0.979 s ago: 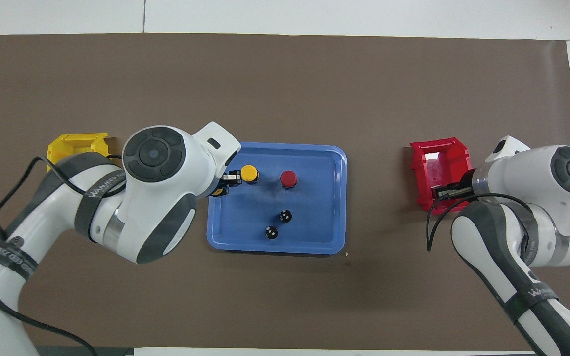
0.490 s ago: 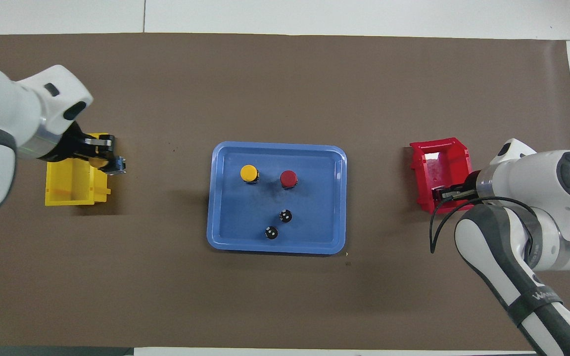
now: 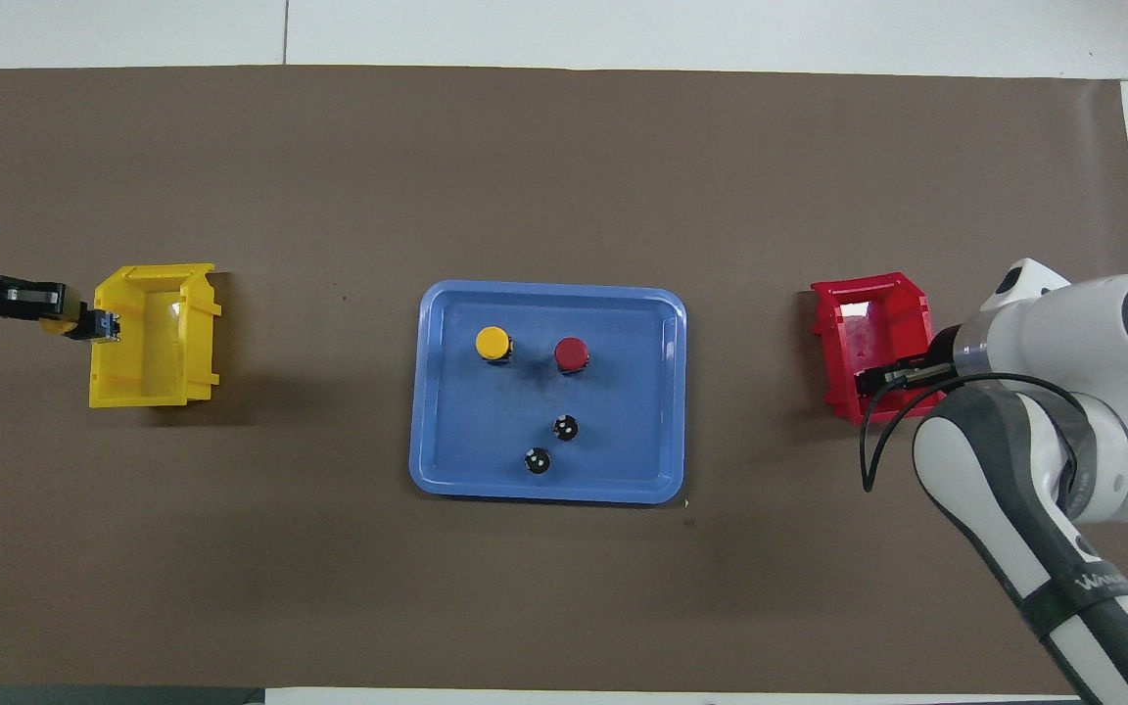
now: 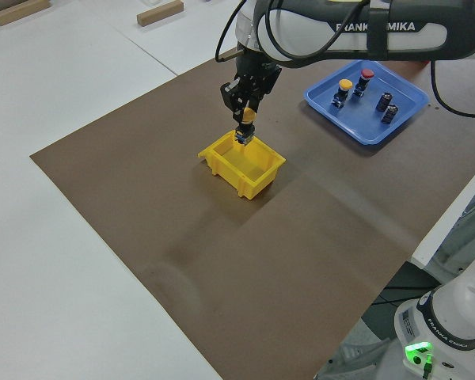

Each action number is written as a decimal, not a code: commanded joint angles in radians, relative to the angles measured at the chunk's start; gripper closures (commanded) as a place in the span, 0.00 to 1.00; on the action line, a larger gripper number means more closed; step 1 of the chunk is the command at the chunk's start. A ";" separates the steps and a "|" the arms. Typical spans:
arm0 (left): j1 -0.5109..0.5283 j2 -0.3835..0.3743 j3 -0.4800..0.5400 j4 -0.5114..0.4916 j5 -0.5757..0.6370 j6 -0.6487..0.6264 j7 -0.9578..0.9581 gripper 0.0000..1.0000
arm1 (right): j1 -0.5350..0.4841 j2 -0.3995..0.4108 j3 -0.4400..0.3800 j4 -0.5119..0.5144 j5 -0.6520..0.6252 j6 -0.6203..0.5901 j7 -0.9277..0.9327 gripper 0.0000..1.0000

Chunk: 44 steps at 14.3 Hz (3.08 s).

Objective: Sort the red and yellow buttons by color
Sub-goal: 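Drop the yellow button in the yellow bin while the right gripper releases the red button, then grasp the second red button on the tray with the right gripper, then carry the red button to the red bin while the left gripper reaches the tray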

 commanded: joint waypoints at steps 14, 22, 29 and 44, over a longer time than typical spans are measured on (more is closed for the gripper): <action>-0.021 -0.003 -0.015 -0.255 -0.012 0.221 0.035 0.98 | 0.578 0.390 0.017 0.563 -0.110 -0.042 0.738 0.22; -0.012 0.020 -0.015 -0.273 -0.012 0.252 0.061 0.65 | 0.610 0.393 0.017 0.442 -0.111 0.079 0.761 0.28; -0.017 0.038 -0.014 -0.143 -0.012 0.130 0.056 0.41 | 0.610 0.390 0.017 0.420 -0.110 0.078 0.760 0.58; -0.259 -0.066 -0.026 0.137 -0.020 -0.144 -0.321 0.00 | 0.151 0.158 0.015 0.420 -0.065 -0.256 0.168 0.79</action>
